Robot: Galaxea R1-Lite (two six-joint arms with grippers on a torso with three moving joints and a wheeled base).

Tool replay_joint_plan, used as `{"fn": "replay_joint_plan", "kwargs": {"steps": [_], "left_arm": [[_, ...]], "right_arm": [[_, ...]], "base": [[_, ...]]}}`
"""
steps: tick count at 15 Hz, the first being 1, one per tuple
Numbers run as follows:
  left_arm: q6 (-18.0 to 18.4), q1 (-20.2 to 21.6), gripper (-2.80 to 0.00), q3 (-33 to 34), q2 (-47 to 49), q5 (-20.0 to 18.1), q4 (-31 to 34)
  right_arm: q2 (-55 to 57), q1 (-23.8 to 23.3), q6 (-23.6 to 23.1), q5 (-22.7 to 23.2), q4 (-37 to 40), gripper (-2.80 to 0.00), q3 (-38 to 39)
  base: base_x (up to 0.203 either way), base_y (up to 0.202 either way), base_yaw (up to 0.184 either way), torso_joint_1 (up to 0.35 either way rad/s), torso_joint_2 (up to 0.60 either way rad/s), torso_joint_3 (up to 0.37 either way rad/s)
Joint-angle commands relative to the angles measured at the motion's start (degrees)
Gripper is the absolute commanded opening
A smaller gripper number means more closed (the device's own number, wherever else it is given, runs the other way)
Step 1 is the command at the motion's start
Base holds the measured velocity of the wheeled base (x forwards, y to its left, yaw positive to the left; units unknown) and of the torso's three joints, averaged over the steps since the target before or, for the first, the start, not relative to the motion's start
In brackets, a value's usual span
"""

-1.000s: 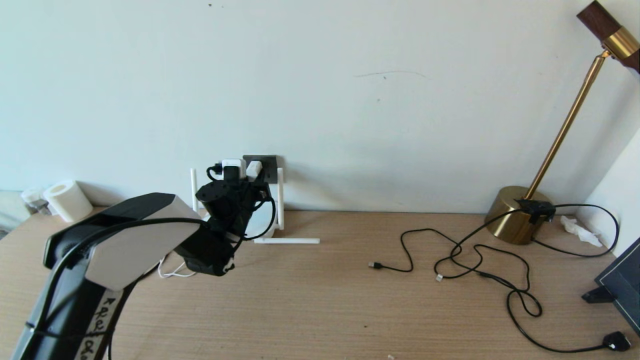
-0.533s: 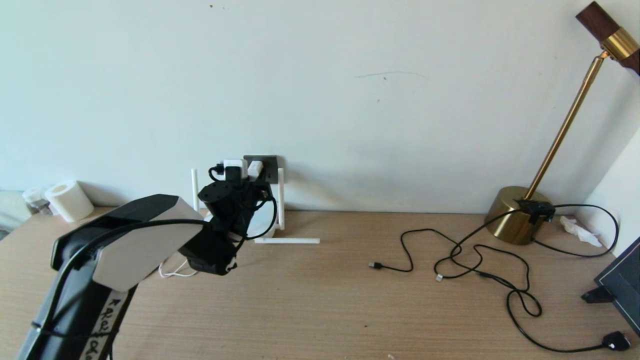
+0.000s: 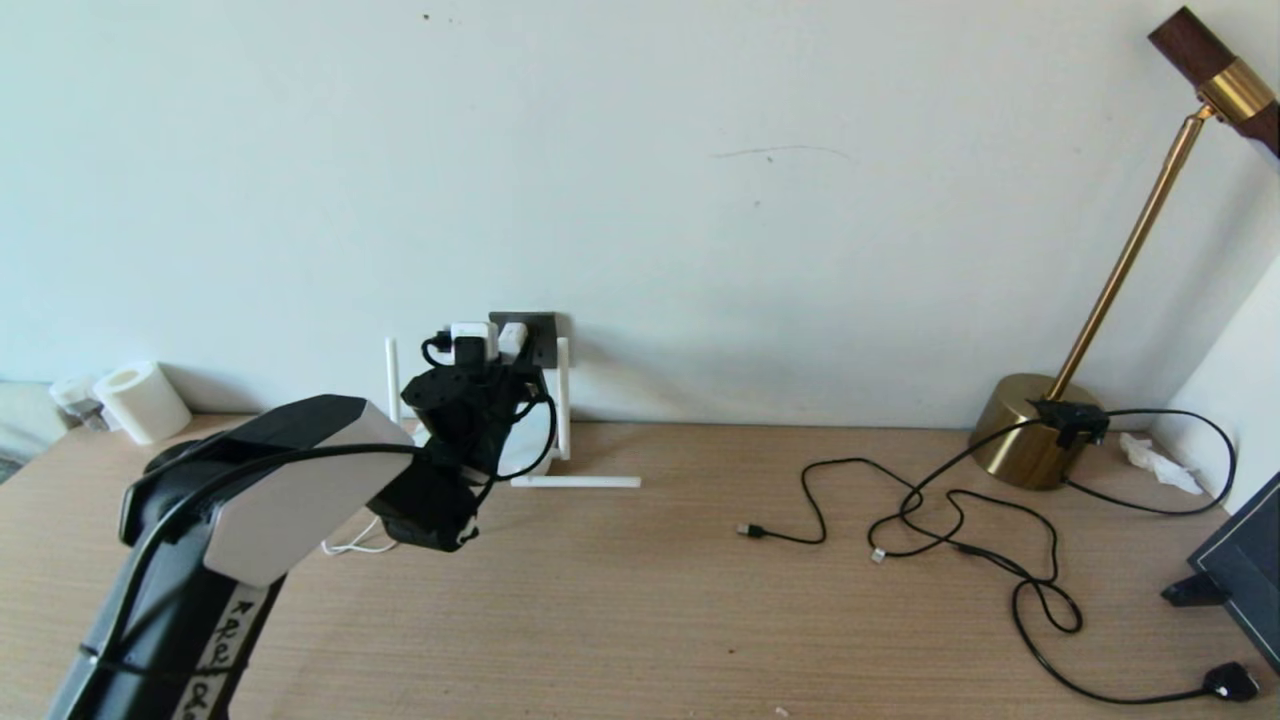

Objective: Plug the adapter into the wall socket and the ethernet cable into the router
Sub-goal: Plug plug into socket

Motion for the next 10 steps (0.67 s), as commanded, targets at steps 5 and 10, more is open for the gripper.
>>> {"fn": "replay_joint_plan", "kwargs": {"steps": [5,10], "left_arm": [[0.06,-0.01,-2.80,-1.50,1.47,0.08,-0.06],[0.06,0.17,-2.80,-2.08,2.27,0.16,-0.06]], "right_arm": [[0.00,0.02,0.01,-0.03,0.04,-2.80,0.01],[0.09,0.02,0.01,-0.04,0.04,-2.80,0.01]], "base": [[0.000,0.000,0.000,0.000,0.00,0.000],[0.000,0.000,0.000,0.000,0.00,0.000]]}}
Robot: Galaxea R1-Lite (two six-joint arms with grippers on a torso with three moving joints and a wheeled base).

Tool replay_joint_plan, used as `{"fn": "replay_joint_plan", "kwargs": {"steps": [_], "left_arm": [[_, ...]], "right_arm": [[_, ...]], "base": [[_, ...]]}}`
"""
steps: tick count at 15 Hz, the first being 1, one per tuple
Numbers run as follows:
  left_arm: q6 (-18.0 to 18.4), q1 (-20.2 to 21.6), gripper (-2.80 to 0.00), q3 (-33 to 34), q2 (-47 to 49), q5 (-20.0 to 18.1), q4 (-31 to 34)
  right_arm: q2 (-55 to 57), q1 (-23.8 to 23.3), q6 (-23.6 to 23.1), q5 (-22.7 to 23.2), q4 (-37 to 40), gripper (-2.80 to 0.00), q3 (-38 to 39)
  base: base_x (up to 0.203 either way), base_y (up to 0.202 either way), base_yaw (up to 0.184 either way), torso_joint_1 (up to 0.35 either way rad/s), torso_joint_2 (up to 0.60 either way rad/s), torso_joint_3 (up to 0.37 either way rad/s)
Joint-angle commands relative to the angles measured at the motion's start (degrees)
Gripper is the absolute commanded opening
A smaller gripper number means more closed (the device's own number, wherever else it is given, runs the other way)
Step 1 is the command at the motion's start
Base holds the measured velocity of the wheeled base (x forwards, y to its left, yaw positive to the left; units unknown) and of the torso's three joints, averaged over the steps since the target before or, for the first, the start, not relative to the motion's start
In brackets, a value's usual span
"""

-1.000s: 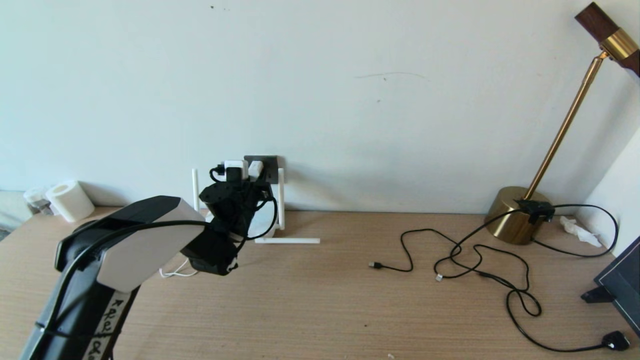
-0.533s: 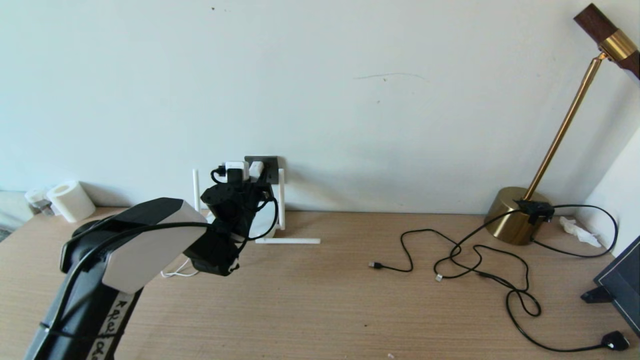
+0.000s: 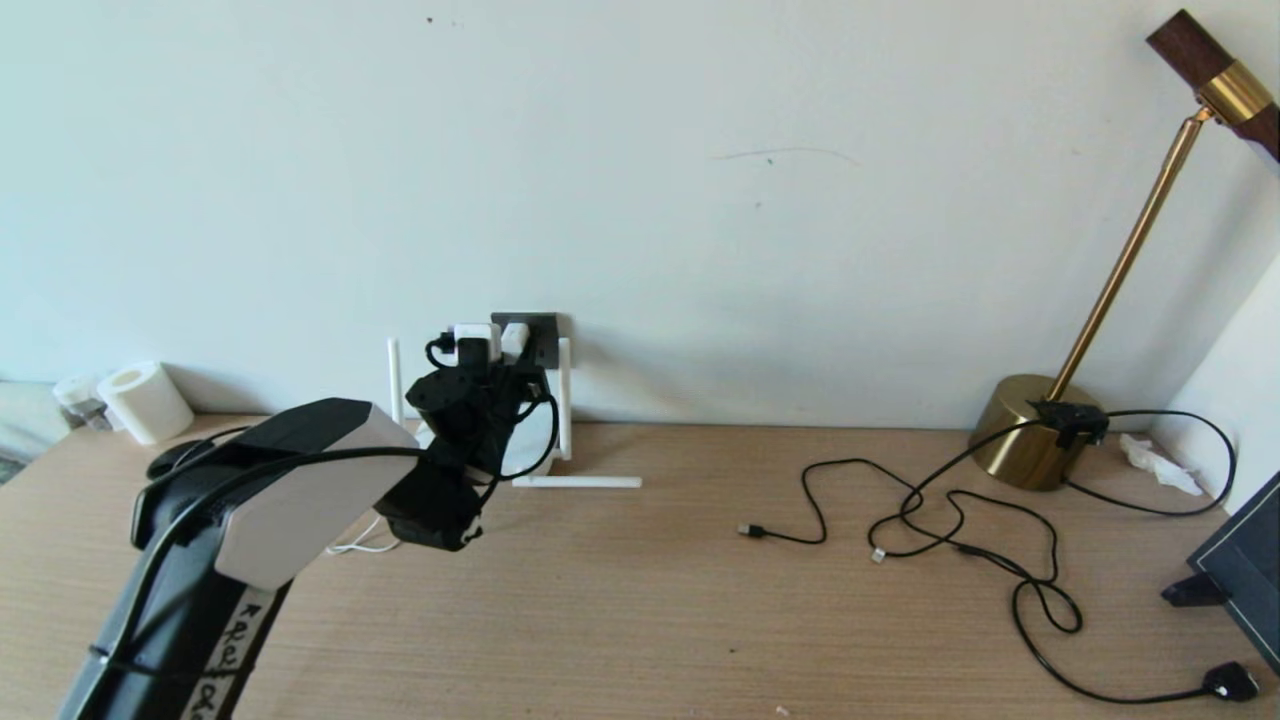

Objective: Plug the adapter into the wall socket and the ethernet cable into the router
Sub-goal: Plug plug into socket

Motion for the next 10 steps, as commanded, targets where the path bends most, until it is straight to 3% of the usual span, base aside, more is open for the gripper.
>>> {"fn": "replay_joint_plan", "kwargs": {"steps": [1,10], "left_arm": [[0.03,0.26,-2.80,-0.15,0.68,0.05,-0.30],[0.03,0.37,-2.80,-0.24,1.20,-0.04,-0.30]], "right_arm": [[0.09,0.02,0.01,0.03,0.06,-2.80,0.01],[0.00,0.02,0.01,-0.03,0.06,-2.80,0.01]], "base": [[0.000,0.000,0.000,0.000,0.00,0.000],[0.000,0.000,0.000,0.000,0.00,0.000]]}}
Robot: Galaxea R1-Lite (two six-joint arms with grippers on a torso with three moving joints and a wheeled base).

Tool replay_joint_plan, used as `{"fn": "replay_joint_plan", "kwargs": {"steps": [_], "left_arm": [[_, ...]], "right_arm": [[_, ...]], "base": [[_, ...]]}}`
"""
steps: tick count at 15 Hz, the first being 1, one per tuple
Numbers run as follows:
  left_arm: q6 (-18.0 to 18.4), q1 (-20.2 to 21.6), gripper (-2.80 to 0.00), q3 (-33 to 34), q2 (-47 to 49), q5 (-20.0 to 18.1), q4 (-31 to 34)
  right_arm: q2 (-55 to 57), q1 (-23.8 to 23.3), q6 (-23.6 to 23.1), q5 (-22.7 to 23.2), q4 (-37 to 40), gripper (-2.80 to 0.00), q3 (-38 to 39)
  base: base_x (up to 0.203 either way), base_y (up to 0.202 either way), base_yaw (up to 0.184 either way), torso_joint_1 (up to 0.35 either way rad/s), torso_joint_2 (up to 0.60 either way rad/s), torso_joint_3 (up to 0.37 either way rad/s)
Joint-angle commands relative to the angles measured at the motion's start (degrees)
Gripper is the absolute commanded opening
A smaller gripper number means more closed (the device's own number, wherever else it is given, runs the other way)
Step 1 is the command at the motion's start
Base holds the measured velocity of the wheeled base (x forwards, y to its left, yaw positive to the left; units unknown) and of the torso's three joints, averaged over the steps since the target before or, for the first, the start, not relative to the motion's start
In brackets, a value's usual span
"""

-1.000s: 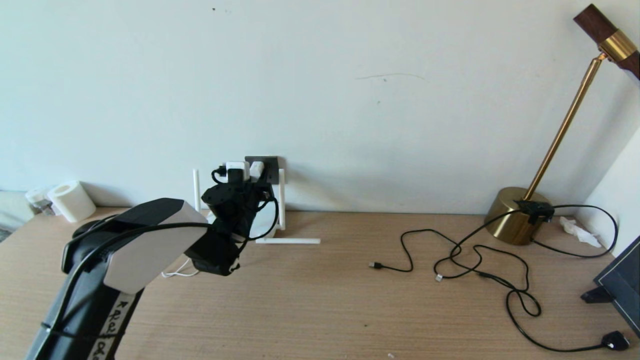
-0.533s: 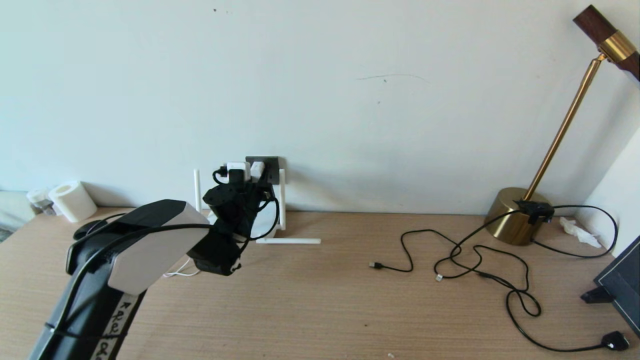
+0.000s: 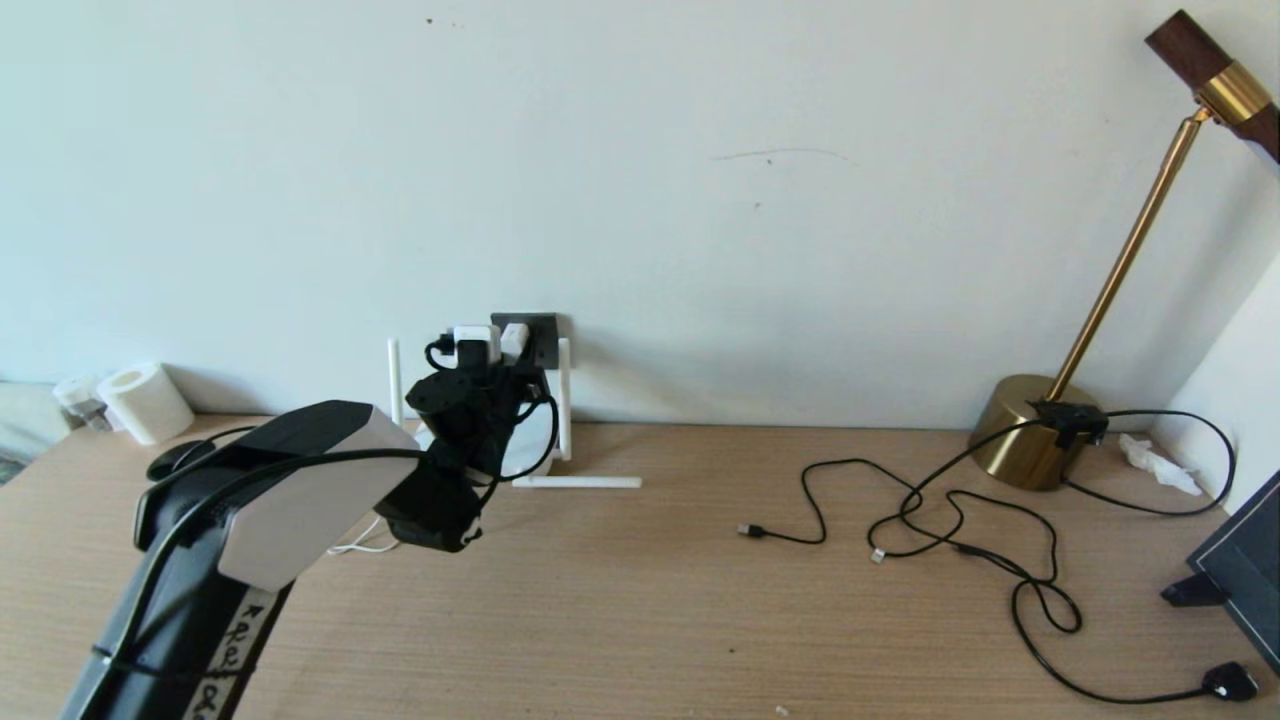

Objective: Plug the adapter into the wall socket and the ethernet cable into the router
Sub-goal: Plug plug into socket

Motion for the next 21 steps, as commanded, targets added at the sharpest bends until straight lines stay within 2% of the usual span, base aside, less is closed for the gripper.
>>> {"fn": "replay_joint_plan", "kwargs": {"steps": [1,9,10,17,21], "left_arm": [[0.03,0.06,-2.80,0.05,0.35,0.12,-0.26],[0.03,0.01,-2.80,-0.39,-0.14,0.03,-0.26],[0.03,-0.02,0.00,-0.39,-0.36,0.03,-0.34],[0.03,0.04,0.00,-0.21,-2.29,0.12,-0.52],[0.03,0.06,0.00,2.26,-4.04,0.23,-0.70]], "right_arm": [[0.00,0.02,0.01,-0.04,0.04,-2.80,0.01],[0.03,0.02,0.01,0.02,0.04,-2.80,0.01],[0.09,0.02,0.01,0.04,0.04,-2.80,0.01],[0.09,0.02,0.01,-0.02,0.04,-2.80,0.01],[0.09,0.02,0.01,-0.05,0.04,-2.80,0.01]], "base": [[0.000,0.000,0.000,0.000,0.00,0.000],[0.000,0.000,0.000,0.000,0.00,0.000],[0.000,0.000,0.000,0.000,0.00,0.000],[0.000,0.000,0.000,0.000,0.00,0.000],[0.000,0.000,0.000,0.000,0.00,0.000]]}}
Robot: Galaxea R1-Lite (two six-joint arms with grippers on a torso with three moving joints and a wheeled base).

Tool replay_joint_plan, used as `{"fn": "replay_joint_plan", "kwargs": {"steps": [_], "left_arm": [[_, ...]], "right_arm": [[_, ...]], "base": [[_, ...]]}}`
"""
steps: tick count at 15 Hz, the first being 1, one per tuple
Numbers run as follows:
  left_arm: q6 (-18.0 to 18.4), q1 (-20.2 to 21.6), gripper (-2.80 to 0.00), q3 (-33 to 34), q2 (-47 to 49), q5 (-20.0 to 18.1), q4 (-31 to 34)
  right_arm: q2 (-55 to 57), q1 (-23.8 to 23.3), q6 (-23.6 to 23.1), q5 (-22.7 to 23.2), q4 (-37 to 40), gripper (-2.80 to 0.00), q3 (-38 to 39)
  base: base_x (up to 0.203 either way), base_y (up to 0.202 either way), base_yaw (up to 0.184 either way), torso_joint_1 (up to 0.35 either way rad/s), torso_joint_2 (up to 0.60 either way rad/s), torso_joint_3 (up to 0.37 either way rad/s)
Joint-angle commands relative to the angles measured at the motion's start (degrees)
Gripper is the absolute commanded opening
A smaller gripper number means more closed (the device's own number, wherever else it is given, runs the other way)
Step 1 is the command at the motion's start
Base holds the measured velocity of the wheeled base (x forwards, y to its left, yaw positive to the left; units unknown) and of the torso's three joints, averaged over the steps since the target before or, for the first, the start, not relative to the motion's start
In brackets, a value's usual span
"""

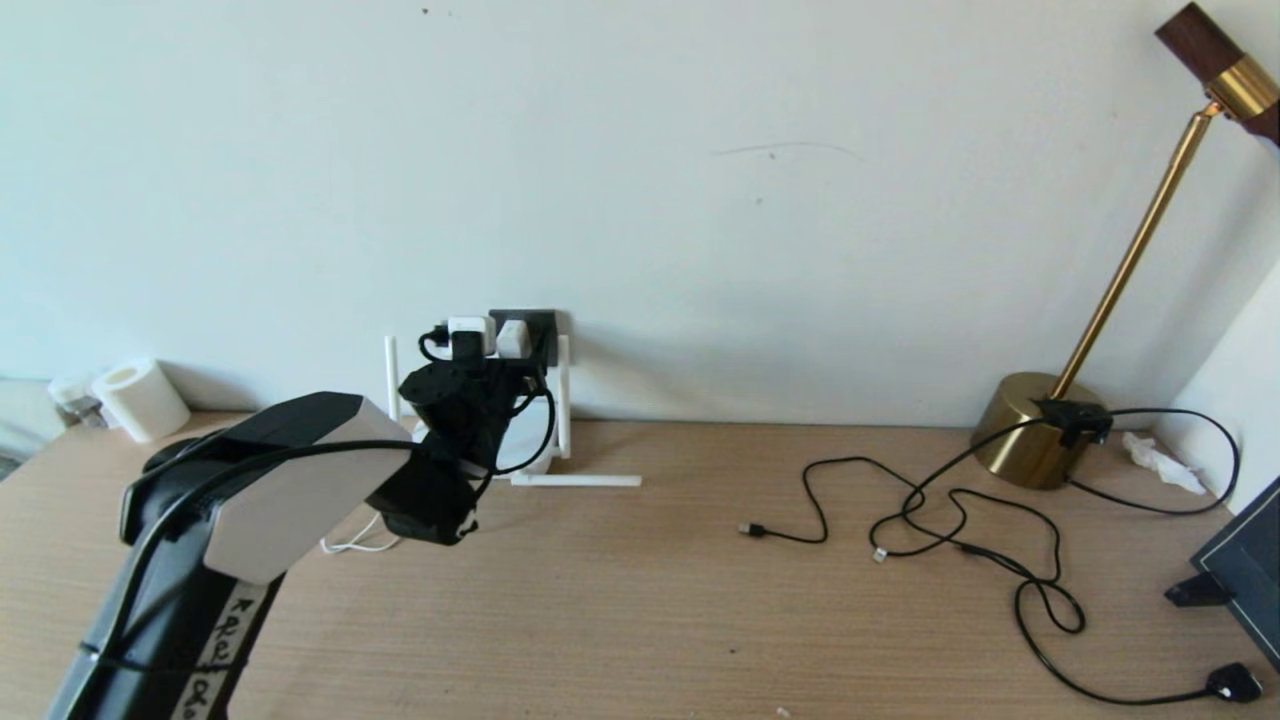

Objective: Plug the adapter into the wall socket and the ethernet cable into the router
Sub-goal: Plug plug into socket, then pick up cable

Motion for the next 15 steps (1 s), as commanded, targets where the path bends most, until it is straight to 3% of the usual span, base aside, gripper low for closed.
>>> {"fn": "replay_joint_plan", "kwargs": {"steps": [1,7,13,14,15], "left_arm": [[0.09,-0.07,0.00,2.53,-2.72,0.41,-0.43],[0.05,-0.11,0.00,10.95,-10.52,0.34,-0.78],[-0.08,-0.87,0.00,24.37,-22.71,-0.78,-2.52],[-0.08,-1.21,-2.80,27.17,-25.79,-0.96,-2.58],[-0.09,-1.77,-2.80,29.69,-29.09,-1.16,-2.57]], "right_arm": [[0.02,0.02,0.05,0.06,0.06,-2.80,0.01],[0.08,0.02,0.05,0.00,0.06,-2.80,0.01],[0.08,0.02,0.05,0.09,0.06,-2.80,0.01],[0.05,0.02,0.05,0.07,0.06,-2.80,0.01],[0.05,0.02,0.05,0.03,0.06,-2.80,0.01]], "base": [[0.000,0.000,0.000,0.000,0.00,0.000],[0.000,0.000,0.000,0.000,0.00,0.000],[0.000,0.000,0.000,0.000,0.00,0.000],[0.000,0.000,0.000,0.000,0.00,0.000],[0.000,0.000,0.000,0.000,0.00,0.000]]}}
